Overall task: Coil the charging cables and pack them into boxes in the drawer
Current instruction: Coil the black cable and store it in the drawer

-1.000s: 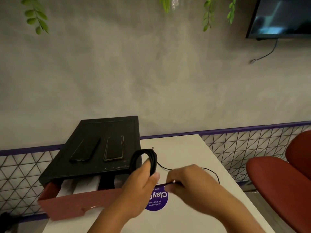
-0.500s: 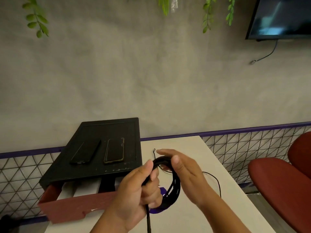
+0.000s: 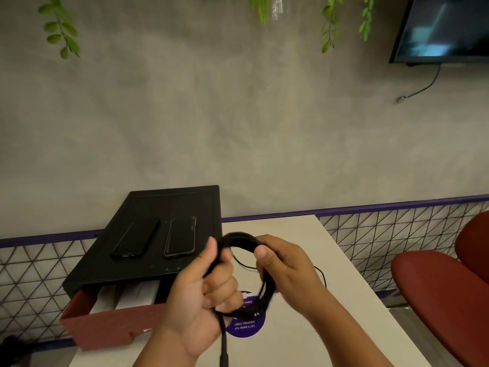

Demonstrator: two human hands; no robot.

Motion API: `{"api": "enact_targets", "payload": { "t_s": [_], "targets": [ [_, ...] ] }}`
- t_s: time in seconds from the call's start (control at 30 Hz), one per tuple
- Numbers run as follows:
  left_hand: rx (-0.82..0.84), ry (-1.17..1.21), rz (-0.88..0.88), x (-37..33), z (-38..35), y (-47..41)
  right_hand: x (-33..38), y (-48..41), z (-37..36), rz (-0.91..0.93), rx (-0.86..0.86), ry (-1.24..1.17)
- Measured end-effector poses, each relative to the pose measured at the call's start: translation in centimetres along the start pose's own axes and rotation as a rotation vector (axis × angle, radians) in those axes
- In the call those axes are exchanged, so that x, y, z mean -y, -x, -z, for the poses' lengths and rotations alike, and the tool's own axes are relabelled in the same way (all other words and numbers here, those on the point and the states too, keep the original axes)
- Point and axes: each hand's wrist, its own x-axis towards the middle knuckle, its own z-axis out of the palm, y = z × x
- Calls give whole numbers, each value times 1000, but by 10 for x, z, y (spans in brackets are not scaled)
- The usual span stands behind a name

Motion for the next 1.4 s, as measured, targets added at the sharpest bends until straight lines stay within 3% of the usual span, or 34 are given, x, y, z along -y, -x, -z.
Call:
{"api": "enact_targets", "payload": {
  "t_s": [0.07, 0.13, 0.23, 0.3, 0.47, 0.53, 0.63, 0.8, 0.9, 0.97, 1.13, 1.2, 1.4],
  "targets": [
    [211, 137, -10, -14, 8, -3, -9, 2, 14, -40, -43, 89],
    [111, 91, -71, -29, 23, 7, -25, 7, 27, -103, -109, 253],
    [184, -20, -155, -44, 33, 9, -44, 17, 36, -199, -142, 432],
    [201, -24, -214, -44, 36, 8, -52, 23, 31, -238, -59, 564],
    [63, -274, -395, -43, 5, 1, -44, 36, -10, -218, 342, 774],
    [-88, -310, -424, -31, 6, -2, -29, 40, -26, -274, 466, 779],
    [-197, -471, -457, -18, 0, -8, -14, 43, -31, -244, 559, 748],
    [-304, -824, -347, 5, 26, -15, -6, 44, -29, -239, 620, 734],
    [-371, -1193, -133, 30, 50, -15, -6, 41, -27, -228, 537, 753],
    [-333, -1325, -80, 40, 48, -6, -8, 39, -22, -170, 460, 798],
    [-210, -1149, 99, 46, 30, 6, -5, 34, 3, -35, 259, 775],
    [-91, -1046, 202, 44, 28, 5, -10, 32, 10, 39, 158, 775],
    [-72, -844, 170, 34, 4, 3, -17, 24, 16, 65, -54, 589]
  ]
}}
